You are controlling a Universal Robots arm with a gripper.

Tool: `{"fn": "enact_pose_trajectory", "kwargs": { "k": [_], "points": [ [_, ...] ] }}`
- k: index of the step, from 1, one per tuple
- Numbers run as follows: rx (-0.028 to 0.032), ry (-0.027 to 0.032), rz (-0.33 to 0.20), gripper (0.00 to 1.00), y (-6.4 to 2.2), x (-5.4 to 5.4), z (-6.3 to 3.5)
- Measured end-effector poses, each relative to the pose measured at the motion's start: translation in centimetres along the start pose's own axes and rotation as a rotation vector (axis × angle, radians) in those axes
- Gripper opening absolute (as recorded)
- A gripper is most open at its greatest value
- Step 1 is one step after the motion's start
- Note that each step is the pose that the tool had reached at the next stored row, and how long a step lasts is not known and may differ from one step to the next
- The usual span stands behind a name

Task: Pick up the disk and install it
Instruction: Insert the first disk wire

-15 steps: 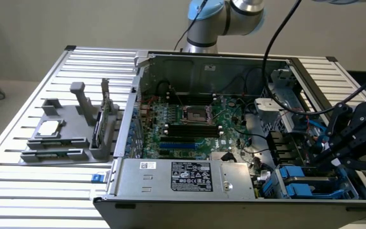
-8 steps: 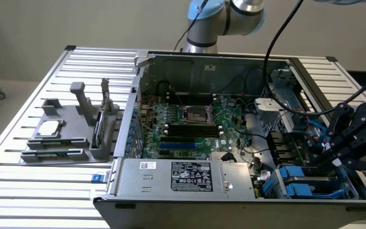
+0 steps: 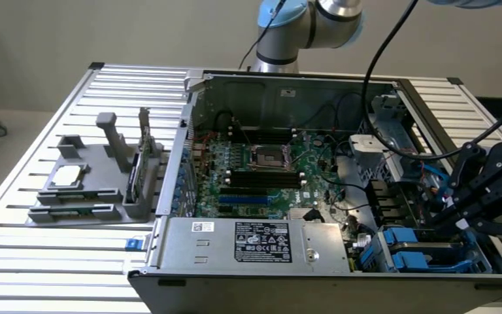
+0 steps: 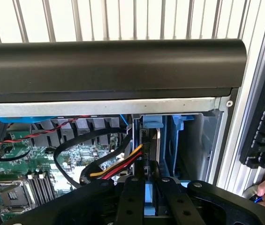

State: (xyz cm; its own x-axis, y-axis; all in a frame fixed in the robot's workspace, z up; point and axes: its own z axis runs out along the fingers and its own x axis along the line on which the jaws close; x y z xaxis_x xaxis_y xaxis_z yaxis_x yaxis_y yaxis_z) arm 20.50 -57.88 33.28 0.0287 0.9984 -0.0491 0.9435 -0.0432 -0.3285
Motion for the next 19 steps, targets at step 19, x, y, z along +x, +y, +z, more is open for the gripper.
{"fn": "enact_pose_trajectory", "kwargs": {
  "k": [19],
  "points": [
    [0.0082,0.0018,0.006,0.16,0.03,0.00,0.07]
  ]
}}
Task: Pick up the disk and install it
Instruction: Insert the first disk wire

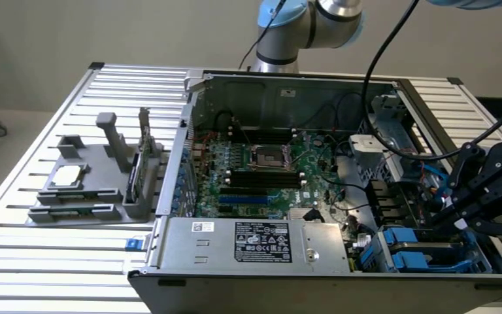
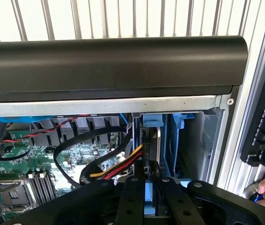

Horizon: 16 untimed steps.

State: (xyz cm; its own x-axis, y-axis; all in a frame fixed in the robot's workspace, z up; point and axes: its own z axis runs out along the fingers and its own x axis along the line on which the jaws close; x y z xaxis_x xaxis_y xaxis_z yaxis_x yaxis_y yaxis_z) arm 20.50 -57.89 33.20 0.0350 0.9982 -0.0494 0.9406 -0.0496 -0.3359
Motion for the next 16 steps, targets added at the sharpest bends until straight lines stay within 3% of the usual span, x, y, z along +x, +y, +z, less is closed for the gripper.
{"fn": "enact_pose_trajectory", "kwargs": {
  "k": [16],
  "points": [
    [0.0004,0.0001,0.000,0.16,0.01,0.12,0.00]
  ]
}}
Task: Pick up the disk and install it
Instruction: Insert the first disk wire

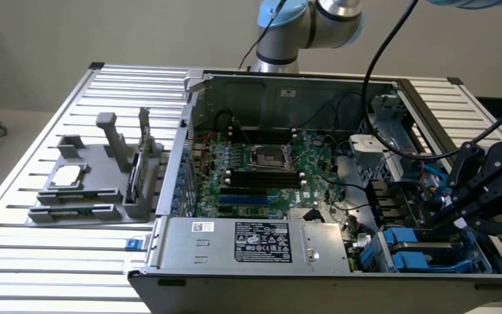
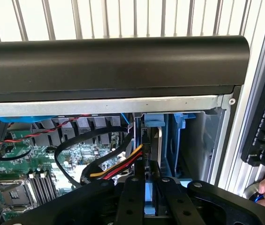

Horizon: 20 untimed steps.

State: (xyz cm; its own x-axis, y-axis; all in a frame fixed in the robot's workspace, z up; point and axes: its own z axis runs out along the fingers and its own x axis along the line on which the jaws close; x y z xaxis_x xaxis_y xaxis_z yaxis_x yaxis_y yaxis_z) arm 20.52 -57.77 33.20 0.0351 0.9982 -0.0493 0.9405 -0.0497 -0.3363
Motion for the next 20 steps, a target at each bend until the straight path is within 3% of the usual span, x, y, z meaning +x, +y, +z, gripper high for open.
{"fn": "enact_pose_trajectory", "kwargs": {
  "k": [10,20],
  "points": [
    [0.0020,-0.0001,0.000,0.16,0.11,0.00,-0.03],
    [0.0116,-0.0006,0.000,0.16,0.27,-0.06,-0.08]
  ]
}}
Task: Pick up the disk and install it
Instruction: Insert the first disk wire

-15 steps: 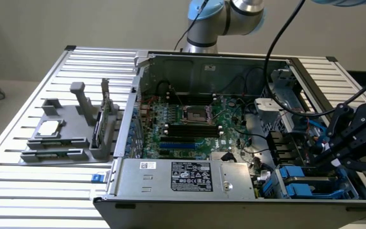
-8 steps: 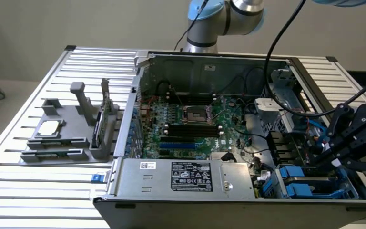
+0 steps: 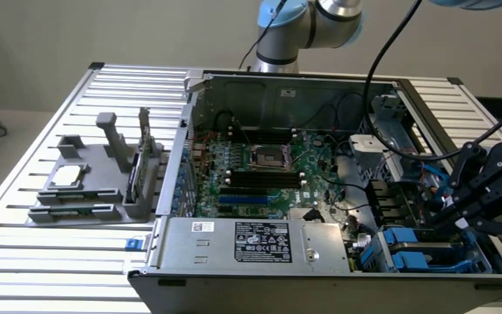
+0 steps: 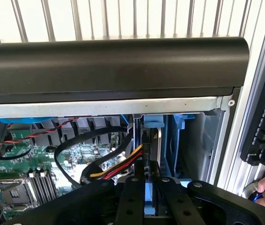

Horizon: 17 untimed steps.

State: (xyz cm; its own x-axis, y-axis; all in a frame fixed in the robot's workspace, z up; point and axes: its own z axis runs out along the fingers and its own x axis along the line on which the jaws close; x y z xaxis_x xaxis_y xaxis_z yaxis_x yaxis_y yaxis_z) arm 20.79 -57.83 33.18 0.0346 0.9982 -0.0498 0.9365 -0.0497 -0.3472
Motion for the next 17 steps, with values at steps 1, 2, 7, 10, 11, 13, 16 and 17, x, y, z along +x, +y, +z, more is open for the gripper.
{"fn": "enact_pose_trajectory", "kwargs": {
  "k": [1,2,7,10,11,13,16,17],
  "points": [
    [0.0010,-0.0002,0.000,0.16,0.03,-0.01,-0.01],
    [0.0020,-0.0001,0.000,0.16,0.05,-0.02,-0.01],
    [0.0055,-0.0004,0.000,0.16,0.12,-0.14,0.06],
    [0.0062,-0.0007,0.000,0.16,0.14,-0.17,0.12],
    [0.0064,-0.0007,0.000,0.16,0.15,-0.17,0.13],
    [0.0068,-0.0005,0.000,0.16,0.16,-0.17,0.15],
    [0.0071,-0.0005,0.000,0.16,0.16,-0.17,0.16],
    [0.0073,-0.0005,0.000,0.16,0.16,-0.17,0.16]
  ]
}}
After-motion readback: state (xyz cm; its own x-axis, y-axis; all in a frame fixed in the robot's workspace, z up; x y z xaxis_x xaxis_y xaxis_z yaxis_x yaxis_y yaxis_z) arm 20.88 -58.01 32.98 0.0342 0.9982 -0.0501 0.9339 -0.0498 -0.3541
